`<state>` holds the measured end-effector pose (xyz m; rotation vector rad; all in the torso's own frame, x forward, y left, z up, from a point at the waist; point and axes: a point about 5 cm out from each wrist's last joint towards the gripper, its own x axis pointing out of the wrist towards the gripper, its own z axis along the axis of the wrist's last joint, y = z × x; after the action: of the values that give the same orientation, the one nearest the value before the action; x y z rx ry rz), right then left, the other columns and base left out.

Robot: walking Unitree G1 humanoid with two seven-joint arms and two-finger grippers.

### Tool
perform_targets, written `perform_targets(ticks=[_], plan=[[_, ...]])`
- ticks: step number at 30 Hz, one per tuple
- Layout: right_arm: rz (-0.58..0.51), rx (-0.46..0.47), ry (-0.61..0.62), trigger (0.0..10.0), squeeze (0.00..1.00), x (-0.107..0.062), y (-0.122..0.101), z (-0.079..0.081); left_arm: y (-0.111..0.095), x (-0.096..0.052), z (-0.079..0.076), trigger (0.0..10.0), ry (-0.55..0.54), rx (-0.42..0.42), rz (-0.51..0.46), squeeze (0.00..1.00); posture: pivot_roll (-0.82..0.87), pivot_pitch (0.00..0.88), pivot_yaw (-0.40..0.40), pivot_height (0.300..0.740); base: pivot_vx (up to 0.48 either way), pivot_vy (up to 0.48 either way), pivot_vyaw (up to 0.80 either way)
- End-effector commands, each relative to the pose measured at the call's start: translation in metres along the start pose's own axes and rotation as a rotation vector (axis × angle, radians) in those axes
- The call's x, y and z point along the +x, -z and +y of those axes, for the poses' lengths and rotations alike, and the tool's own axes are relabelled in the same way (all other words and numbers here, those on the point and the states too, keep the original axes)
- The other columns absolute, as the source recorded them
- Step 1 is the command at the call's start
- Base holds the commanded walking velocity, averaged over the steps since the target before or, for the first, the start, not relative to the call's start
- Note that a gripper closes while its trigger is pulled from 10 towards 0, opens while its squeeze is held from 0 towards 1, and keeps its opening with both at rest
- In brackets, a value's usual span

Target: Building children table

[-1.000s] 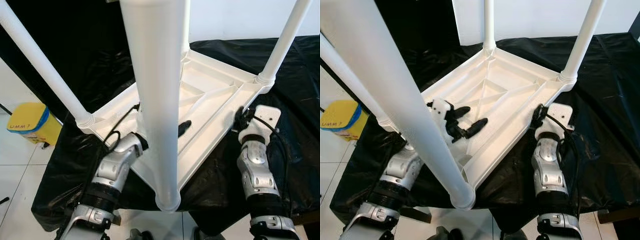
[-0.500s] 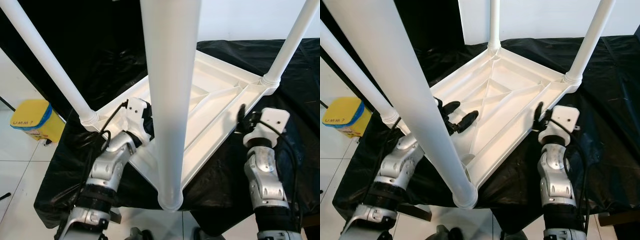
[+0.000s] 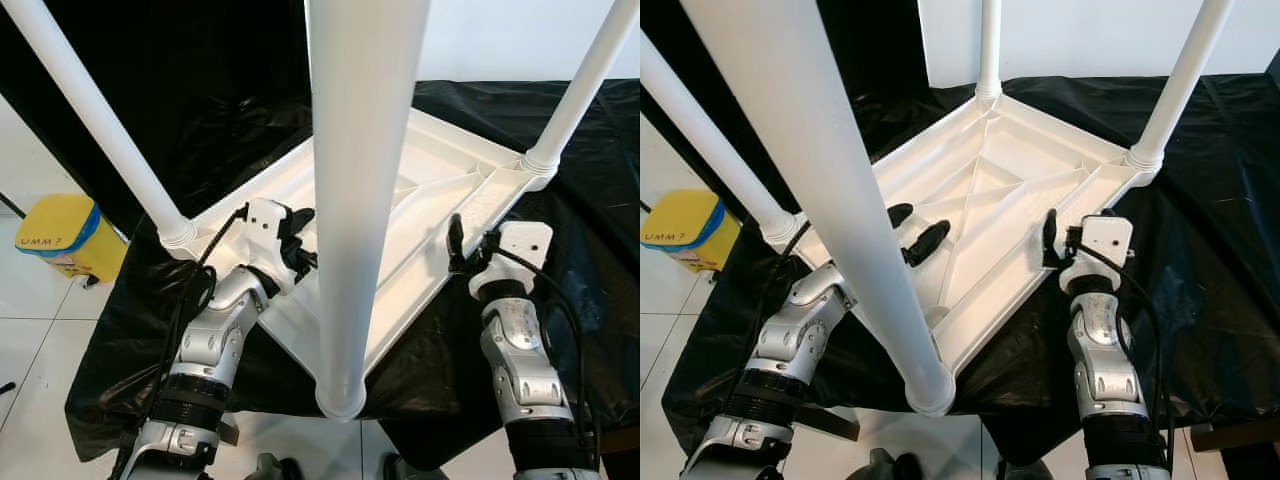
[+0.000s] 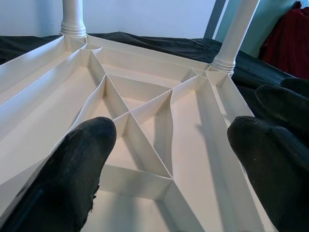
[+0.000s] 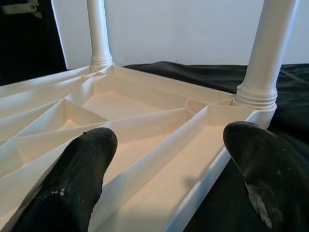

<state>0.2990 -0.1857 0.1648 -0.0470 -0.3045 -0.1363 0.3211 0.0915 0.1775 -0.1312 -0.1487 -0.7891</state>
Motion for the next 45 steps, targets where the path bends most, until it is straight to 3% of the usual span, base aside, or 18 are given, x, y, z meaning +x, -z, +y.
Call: perform_targets(ticks=[1, 13, 15, 18, 21, 37, 45], plan=[[0.014, 0.009, -0.001, 10.0, 0.00, -0.005, 0.004, 0.000, 0.003, -0.002, 0.001, 10.0, 0.003, -0.003, 0.020, 0.00, -0.26, 0.141, 0.082, 0.740, 0.000, 0.000, 0.00], [0.031, -0.006, 0.020, 10.0, 0.00, -0.005, 0.006, -0.002, 0.002, -0.002, 0.001, 10.0, 0.001, -0.002, 0.017, 0.00, -0.26, 0.147, 0.077, 0.740, 0.000, 0.000, 0.00], [0.093, -0.085, 0.147, 10.0, 0.00, -0.005, 0.016, -0.016, 0.000, 0.000, -0.004, 10.0, 0.019, -0.002, 0.009, 0.00, -0.25, 0.148, 0.073, 0.740, 0.000, 0.000, 0.00], [0.110, -0.099, 0.180, 10.0, 0.00, -0.005, 0.018, -0.020, 0.000, 0.000, -0.005, 10.0, 0.024, -0.002, 0.008, 0.00, -0.25, 0.148, 0.073, 0.740, 0.000, 0.000, 0.00], [0.146, -0.099, 0.255, 10.0, 0.00, -0.005, 0.023, -0.027, -0.001, 0.003, -0.018, 10.0, 0.066, -0.013, -0.003, 0.00, -0.24, 0.152, 0.073, 0.740, 0.000, 0.000, 0.00], [0.170, -0.087, 0.240, 10.0, 0.00, -0.002, 0.027, -0.017, -0.001, 0.007, -0.025, 10.0, 0.095, -0.023, 0.001, 0.00, -0.24, 0.153, 0.085, 0.740, 0.000, 0.000, 0.00], [0.187, -0.063, 0.242, 10.0, 0.00, -0.001, 0.032, -0.011, -0.002, 0.016, -0.041, 10.0, 0.178, 0.002, 0.016, 0.00, -0.17, 0.142, 0.096, 0.740, 0.000, 0.000, 0.00]])
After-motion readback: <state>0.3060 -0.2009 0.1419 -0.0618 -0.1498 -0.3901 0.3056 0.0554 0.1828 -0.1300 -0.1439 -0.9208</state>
